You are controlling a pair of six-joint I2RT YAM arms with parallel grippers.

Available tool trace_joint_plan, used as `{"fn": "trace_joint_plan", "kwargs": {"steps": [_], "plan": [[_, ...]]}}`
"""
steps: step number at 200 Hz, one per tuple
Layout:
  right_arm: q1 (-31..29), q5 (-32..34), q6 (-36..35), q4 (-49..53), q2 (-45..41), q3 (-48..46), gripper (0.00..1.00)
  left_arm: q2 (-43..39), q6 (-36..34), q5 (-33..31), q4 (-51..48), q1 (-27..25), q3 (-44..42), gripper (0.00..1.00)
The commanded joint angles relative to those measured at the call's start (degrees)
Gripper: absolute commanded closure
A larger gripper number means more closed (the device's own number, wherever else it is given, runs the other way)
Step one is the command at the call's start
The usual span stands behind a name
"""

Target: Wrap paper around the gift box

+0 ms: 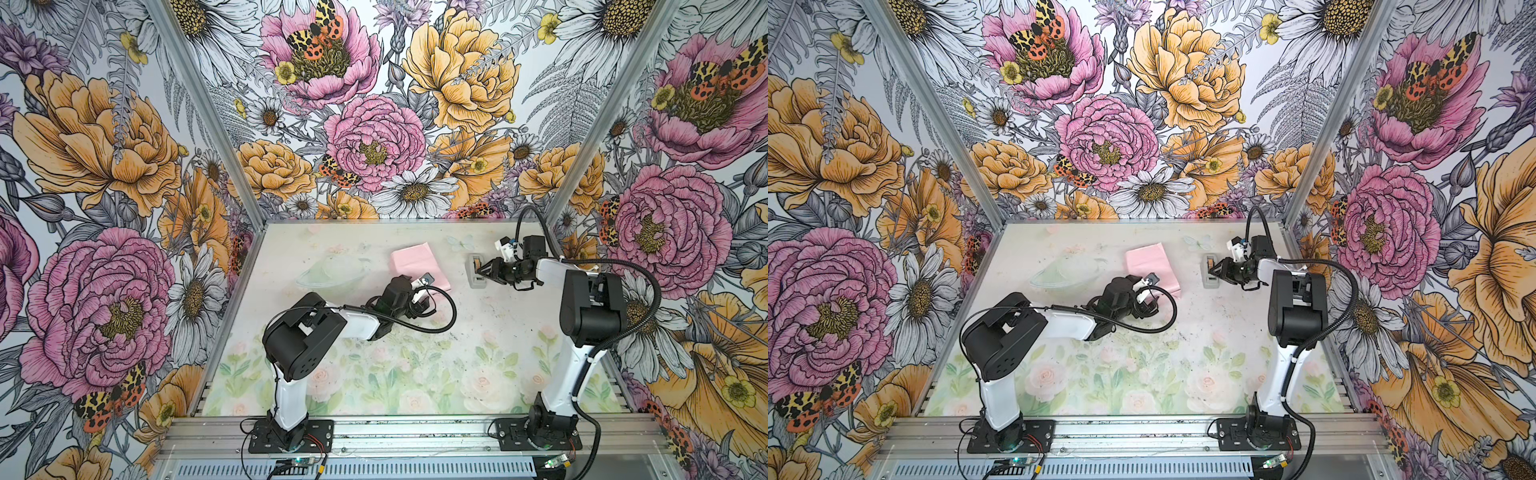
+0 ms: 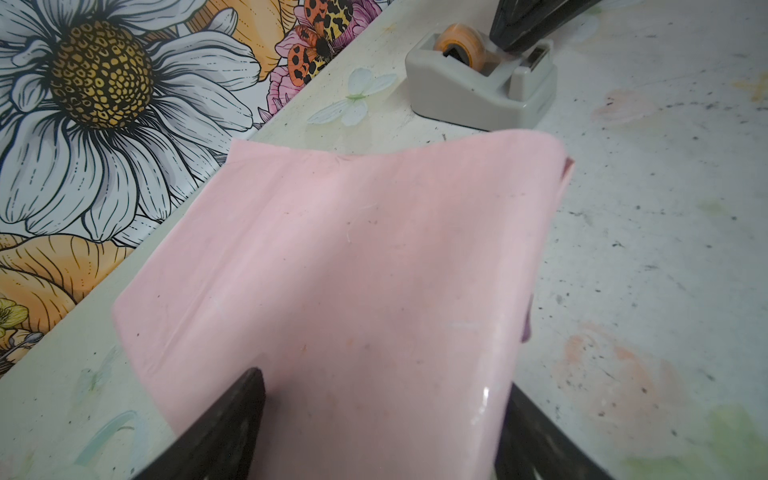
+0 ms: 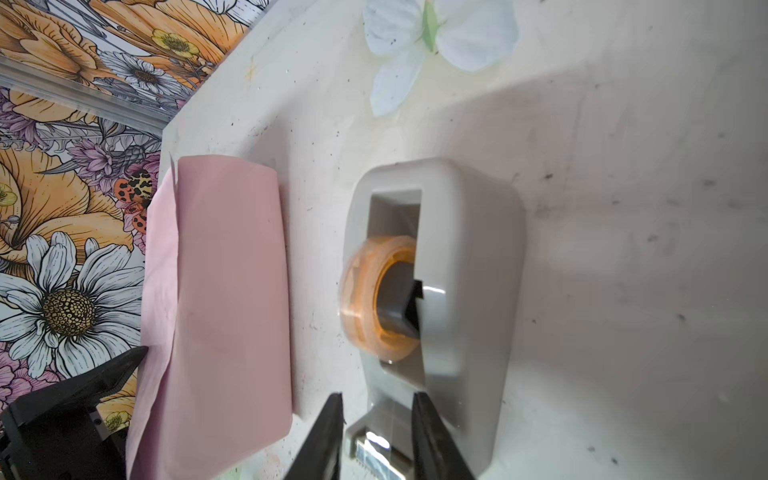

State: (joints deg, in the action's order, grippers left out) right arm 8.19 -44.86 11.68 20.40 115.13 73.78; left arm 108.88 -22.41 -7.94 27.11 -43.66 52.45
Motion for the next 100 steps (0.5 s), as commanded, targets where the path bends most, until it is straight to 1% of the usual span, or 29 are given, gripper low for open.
{"fn": "trace_joint_plan", "kwargs": {"steps": [1, 32, 72, 100], "plan": [[0.2, -1.5, -2.8, 3.3, 2.6, 2.5, 0.70, 1.1, 3.0, -0.1, -8.9, 0.4, -2.2, 0.18], [0.1, -3.0, -4.3, 6.2, 4.0, 4.0, 0.70, 1.1, 3.0, -0.2, -9.0, 0.4, -2.2, 0.18], [0.1, -5.3, -6.2, 10.3, 6.4, 6.9, 0.73, 1.0, 2.8, -0.1, -9.0, 0.4, -2.1, 0.18], [0.3, -6.7, -6.7, 11.3, 7.7, 8.1, 0.74, 0.9, 2.8, -0.1, -9.0, 0.4, -2.2, 0.18]]}}
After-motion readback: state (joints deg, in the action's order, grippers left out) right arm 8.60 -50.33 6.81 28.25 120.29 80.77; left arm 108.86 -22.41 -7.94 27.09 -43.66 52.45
